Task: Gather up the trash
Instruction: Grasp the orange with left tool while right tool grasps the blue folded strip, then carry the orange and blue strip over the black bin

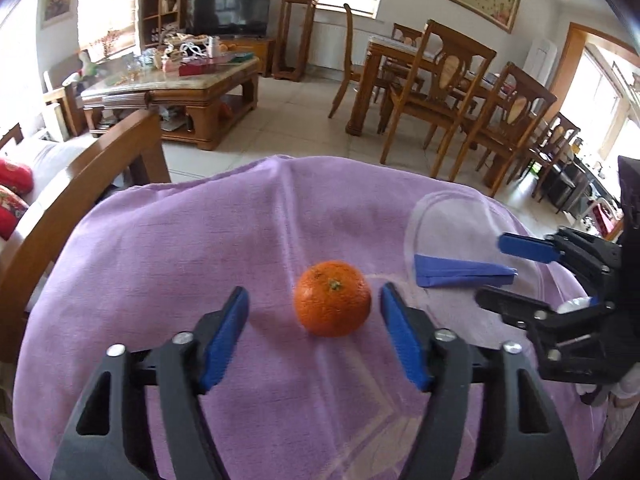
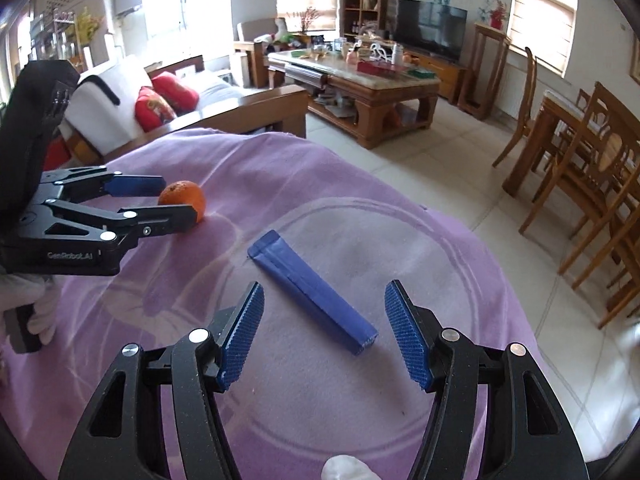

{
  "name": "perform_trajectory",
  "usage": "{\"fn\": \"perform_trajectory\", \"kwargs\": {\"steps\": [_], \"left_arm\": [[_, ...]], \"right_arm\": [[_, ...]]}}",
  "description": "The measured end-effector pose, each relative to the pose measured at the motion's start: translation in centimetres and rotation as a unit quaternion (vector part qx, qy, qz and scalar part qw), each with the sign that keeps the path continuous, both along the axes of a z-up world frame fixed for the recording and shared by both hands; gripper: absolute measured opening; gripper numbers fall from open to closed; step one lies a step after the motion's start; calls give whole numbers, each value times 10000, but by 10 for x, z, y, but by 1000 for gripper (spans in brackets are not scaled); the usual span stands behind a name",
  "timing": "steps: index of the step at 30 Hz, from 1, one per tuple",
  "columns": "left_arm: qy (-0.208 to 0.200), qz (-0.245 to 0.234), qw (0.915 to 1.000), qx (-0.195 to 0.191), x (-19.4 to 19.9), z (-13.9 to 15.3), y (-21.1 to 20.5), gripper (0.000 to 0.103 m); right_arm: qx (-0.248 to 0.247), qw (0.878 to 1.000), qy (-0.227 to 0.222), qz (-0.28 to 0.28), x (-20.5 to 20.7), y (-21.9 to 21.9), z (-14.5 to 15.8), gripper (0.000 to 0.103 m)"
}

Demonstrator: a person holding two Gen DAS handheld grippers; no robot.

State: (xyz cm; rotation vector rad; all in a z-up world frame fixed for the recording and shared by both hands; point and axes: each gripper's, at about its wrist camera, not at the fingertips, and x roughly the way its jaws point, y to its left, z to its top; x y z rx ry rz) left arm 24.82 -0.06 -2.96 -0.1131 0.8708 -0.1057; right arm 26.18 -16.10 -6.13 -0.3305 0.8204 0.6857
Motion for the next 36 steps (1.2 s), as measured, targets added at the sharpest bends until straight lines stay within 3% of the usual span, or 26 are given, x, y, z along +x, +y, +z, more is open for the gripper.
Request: {"fn": "perform_trajectory", "kwargs": {"steps": [3, 5, 8, 11, 18, 25, 30, 36], "left_arm": [[28, -29, 10000, 80, -3, -2, -3, 49], [29, -115, 9998, 135, -5, -1, -8, 37], [22, -183, 9994, 300, -6, -3, -13, 35], [-44, -364, 9991, 227, -7, -2, -12, 35], [-841, -505, 9950, 171, -55, 33, -35, 35], [-1604, -720, 9844, -12, -116, 83, -95, 35], [-1982, -1202, 9728, -14, -153, 104, -168, 35], [-2030, -1907, 9603, -172, -164, 106, -265, 35]], "right_arm": [[-57, 9999, 74, 47, 3, 8, -10, 53], [74, 9997, 201, 86, 7, 11, -11, 40], [73, 9996, 257, 70, 5, 11, -9, 18], [120, 9994, 319, 16, -5, 5, -3, 10], [1355, 9901, 307, -174, -60, -49, 45, 10], [2614, 9625, -403, -601, -145, -149, 100, 10], [2930, 9416, -1190, -1159, -201, -240, 121, 10], [2998, 9222, -1495, -1931, -241, -354, 118, 10]]}}
